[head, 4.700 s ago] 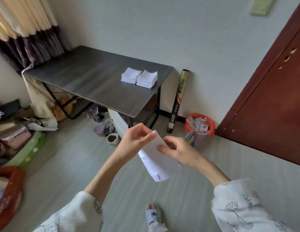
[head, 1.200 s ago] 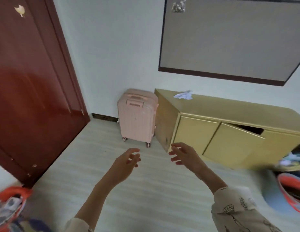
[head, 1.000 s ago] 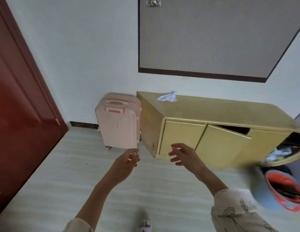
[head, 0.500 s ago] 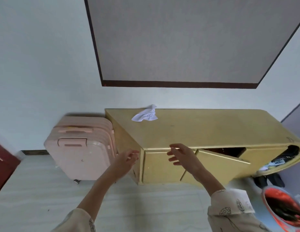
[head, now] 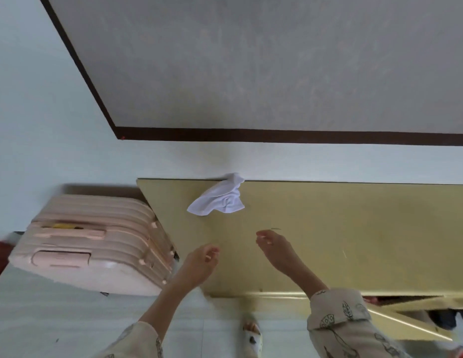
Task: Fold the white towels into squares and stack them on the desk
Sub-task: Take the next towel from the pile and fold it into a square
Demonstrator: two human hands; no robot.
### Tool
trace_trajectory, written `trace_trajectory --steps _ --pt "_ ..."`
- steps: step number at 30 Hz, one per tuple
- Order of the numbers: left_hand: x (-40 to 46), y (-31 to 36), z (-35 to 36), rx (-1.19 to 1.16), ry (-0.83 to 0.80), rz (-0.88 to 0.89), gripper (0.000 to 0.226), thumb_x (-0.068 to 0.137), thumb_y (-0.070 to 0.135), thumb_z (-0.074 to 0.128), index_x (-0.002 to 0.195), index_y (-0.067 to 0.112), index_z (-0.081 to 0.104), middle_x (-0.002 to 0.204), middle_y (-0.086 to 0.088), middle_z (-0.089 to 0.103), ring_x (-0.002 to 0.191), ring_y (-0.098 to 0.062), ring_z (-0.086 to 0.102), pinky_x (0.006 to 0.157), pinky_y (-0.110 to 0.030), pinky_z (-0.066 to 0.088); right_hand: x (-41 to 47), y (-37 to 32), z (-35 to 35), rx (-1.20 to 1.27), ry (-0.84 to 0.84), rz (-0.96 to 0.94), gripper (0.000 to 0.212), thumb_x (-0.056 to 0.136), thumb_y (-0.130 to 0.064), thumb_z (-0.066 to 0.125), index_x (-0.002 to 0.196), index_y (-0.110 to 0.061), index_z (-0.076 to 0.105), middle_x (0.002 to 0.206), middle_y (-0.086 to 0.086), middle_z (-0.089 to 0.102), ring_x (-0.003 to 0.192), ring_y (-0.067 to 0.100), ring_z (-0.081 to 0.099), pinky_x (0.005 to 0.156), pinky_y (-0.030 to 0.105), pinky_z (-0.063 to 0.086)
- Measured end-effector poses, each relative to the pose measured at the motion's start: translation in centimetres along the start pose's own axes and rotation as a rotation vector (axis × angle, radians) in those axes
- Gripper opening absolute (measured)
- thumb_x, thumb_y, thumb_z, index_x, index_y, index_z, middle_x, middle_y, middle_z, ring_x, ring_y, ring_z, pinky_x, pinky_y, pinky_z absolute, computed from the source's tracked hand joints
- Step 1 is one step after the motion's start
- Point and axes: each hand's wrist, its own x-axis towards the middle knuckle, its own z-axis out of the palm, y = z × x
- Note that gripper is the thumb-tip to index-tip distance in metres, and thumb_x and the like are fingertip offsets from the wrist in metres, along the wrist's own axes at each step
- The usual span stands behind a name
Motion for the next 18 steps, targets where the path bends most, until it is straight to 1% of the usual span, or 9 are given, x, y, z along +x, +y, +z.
trace_trajectory --steps 2,5,7,9,11,14,16,18 --pt "3.4 0.0 0.0 0.029 -0.006 -0.056 0.029 0.094 0.017 0.048 0.121 0.008 0.056 0.118 -0.008 0.06 0.098 -0.016 0.058 0.08 -0.018 0.04 3.6 0.6 -0.1 -0.114 -0.048 0.032 0.032 0.095 -0.021 0.048 0.125 -0.011 0.055 0.122 0.007 0.061 0.114 0.023 0.057 0.094 0.026 0.039" --pt "7.6 -0.9 -0.8 0.08 0.017 -0.129 0.032 0.093 0.014 0.048 0.124 0.009 0.054 0.125 -0.011 0.054 0.112 -0.022 0.055 0.092 -0.025 0.038 8.2 1.9 0.5 -0.28 -0.149 0.058 0.041 0.096 -0.023 0.045 0.136 -0.011 0.044 0.139 0.009 0.049 0.128 0.022 0.046 0.102 0.025 0.031" --pt "10.4 -1.8 -1.4 0.136 0.044 -0.146 0.035 0.092 0.011 0.047 0.127 0.011 0.052 0.127 -0.012 0.051 0.115 -0.025 0.052 0.097 -0.03 0.037 10.9 3.1 1.4 -0.405 -0.172 0.049 0.047 0.097 -0.027 0.042 0.142 -0.015 0.034 0.149 0.007 0.035 0.138 0.021 0.031 0.11 0.027 0.024" --pt "13.6 -2.6 -2.1 0.218 0.082 -0.12 0.039 0.091 0.009 0.044 0.13 0.012 0.049 0.131 -0.012 0.049 0.12 -0.027 0.046 0.1 -0.035 0.037 13.4 4.1 2.3 -0.558 -0.132 0.042 0.052 0.098 -0.032 0.039 0.147 -0.022 0.023 0.156 0.005 0.017 0.144 0.022 0.012 0.116 0.036 0.016" --pt "16.6 -3.2 -2.6 0.301 0.107 -0.087 0.044 0.09 0.008 0.043 0.134 0.013 0.043 0.137 -0.01 0.044 0.124 -0.028 0.041 0.1 -0.039 0.037 15.0 5.2 3.2 -0.674 -0.109 0.083 0.058 0.097 -0.038 0.037 0.148 -0.028 0.012 0.158 0.002 0.001 0.146 0.024 -0.002 0.116 0.046 0.011" --pt "20.9 -4.0 -3.1 0.383 0.152 -0.092 0.047 0.092 0.011 0.046 0.137 0.011 0.034 0.14 -0.012 0.037 0.124 -0.032 0.039 0.098 -0.042 0.036 16.5 6.9 4.7 -0.74 -0.12 0.135 0.067 0.095 -0.046 0.039 0.148 -0.033 0.001 0.157 0.001 -0.012 0.145 0.024 -0.01 0.115 0.051 0.007" --pt "23.1 -4.4 -3.0 0.378 0.192 -0.154 0.047 0.091 0.017 0.051 0.134 0.009 0.036 0.136 -0.015 0.038 0.121 -0.035 0.04 0.097 -0.045 0.036 16.8 7.8 5.2 -0.774 -0.12 0.127 0.069 0.093 -0.049 0.039 0.148 -0.034 -0.001 0.157 0.0 -0.015 0.145 0.023 -0.011 0.116 0.051 0.007" --pt "24.3 -4.9 -2.8 0.344 0.206 -0.253 0.041 0.089 0.024 0.053 0.128 0.011 0.045 0.13 -0.016 0.042 0.119 -0.034 0.041 0.097 -0.044 0.034 16.9 8.4 5.2 -0.791 -0.117 0.114 0.07 0.093 -0.049 0.039 0.148 -0.034 -0.002 0.157 0.001 -0.016 0.145 0.023 -0.011 0.116 0.05 0.007"
